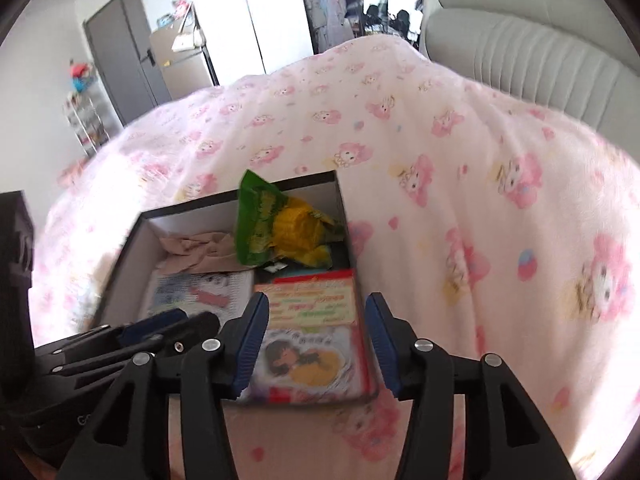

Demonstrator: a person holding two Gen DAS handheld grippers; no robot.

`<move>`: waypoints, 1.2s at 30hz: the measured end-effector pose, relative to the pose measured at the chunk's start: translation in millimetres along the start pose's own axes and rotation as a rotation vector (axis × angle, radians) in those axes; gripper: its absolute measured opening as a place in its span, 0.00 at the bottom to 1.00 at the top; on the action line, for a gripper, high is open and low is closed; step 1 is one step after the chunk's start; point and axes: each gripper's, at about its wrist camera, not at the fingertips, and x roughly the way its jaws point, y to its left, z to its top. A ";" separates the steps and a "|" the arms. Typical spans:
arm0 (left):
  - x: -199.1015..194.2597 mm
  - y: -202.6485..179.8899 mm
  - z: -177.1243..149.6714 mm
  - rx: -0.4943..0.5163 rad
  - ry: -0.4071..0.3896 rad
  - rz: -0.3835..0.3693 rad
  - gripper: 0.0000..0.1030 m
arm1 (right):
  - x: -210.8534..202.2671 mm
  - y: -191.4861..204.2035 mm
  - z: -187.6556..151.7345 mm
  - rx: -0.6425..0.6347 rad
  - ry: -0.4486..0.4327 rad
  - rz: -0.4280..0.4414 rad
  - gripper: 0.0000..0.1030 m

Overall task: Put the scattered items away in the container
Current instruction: 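Withdraw the right tool from the box and move back to the items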

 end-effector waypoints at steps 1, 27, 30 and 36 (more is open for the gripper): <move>-5.6 -2.9 -1.7 0.014 -0.003 0.008 0.35 | -5.0 0.8 -4.1 0.013 0.001 0.004 0.46; -129.5 45.0 -85.4 0.039 -0.072 0.141 0.32 | -90.4 120.0 -87.7 -0.153 0.007 0.127 0.46; -136.6 73.3 -92.6 -0.013 -0.066 0.161 0.31 | -83.1 148.6 -93.4 -0.195 0.022 0.154 0.46; -148.4 140.4 -109.3 -0.125 -0.070 0.228 0.31 | -53.8 211.3 -101.4 -0.284 0.089 0.228 0.45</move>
